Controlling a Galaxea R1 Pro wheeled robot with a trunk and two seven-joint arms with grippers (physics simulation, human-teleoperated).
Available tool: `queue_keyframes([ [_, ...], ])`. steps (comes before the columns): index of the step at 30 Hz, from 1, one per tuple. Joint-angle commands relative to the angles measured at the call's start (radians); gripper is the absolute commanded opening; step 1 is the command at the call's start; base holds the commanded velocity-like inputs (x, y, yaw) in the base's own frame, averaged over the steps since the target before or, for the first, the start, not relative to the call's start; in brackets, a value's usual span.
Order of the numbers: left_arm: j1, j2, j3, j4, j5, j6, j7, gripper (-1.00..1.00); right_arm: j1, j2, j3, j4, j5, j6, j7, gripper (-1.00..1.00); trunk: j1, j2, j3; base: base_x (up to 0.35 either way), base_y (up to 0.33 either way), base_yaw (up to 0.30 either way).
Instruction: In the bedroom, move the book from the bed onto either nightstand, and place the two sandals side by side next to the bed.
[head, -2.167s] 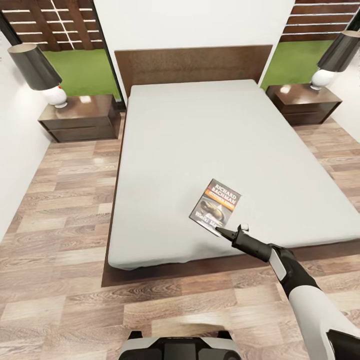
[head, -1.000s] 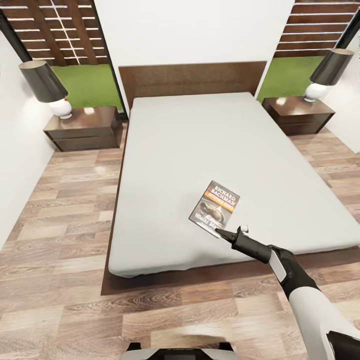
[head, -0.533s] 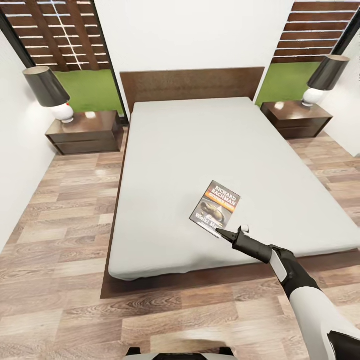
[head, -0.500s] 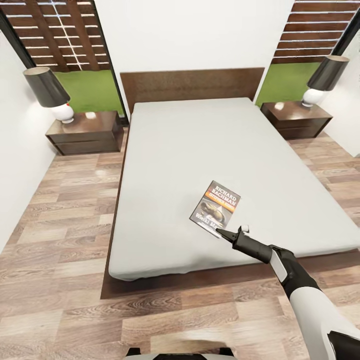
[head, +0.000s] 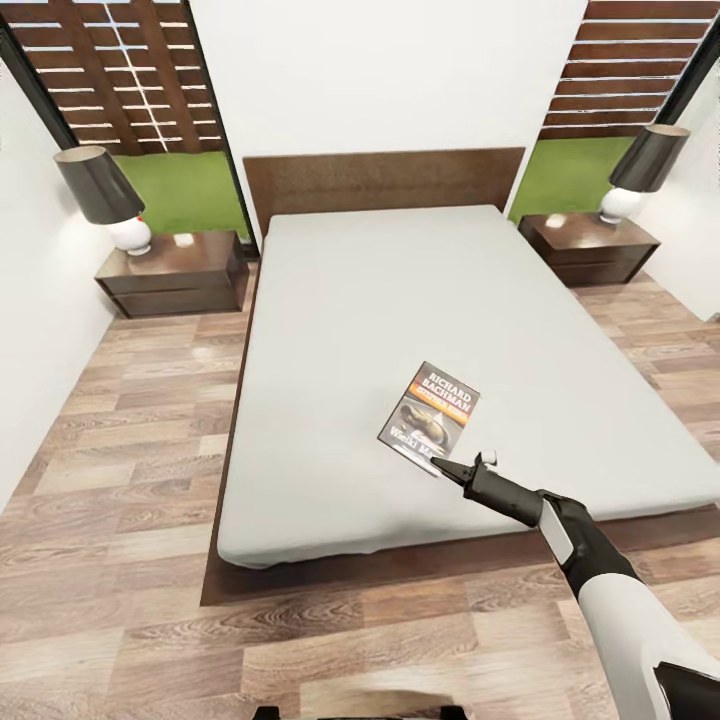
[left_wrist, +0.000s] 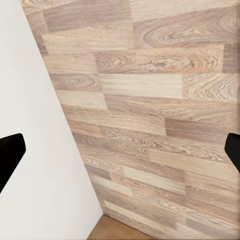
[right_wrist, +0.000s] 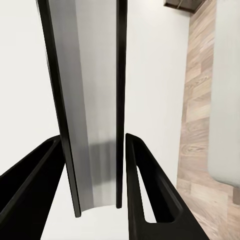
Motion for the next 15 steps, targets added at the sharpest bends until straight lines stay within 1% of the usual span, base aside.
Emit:
queue_keyframes([
  [1,-0.001,-0.002,0.000,0.001,0.008,-0.004,-0.001,1.00,-0.001,0.000,0.000,0.000,-0.002,0.008,0.001,-1.00,0.001,-0.001,0.000,0.000,0.000,0.000],
  [10,-0.001,-0.021,0.000,0.001,0.008,-0.004,-0.001,1.00,-0.001,0.001,0.001,0.000,-0.002,0.008,0.000,-1.00,0.001,-0.001,0.015,0.000,0.000,0.000],
  [15,-0.001,-0.039,0.000,0.001,0.007,-0.004,-0.005,1.00,-0.001,0.002,0.001,0.000,-0.001,0.008,0.000,-1.00,0.001,-0.001,0.023,0.000,0.000,0.000],
])
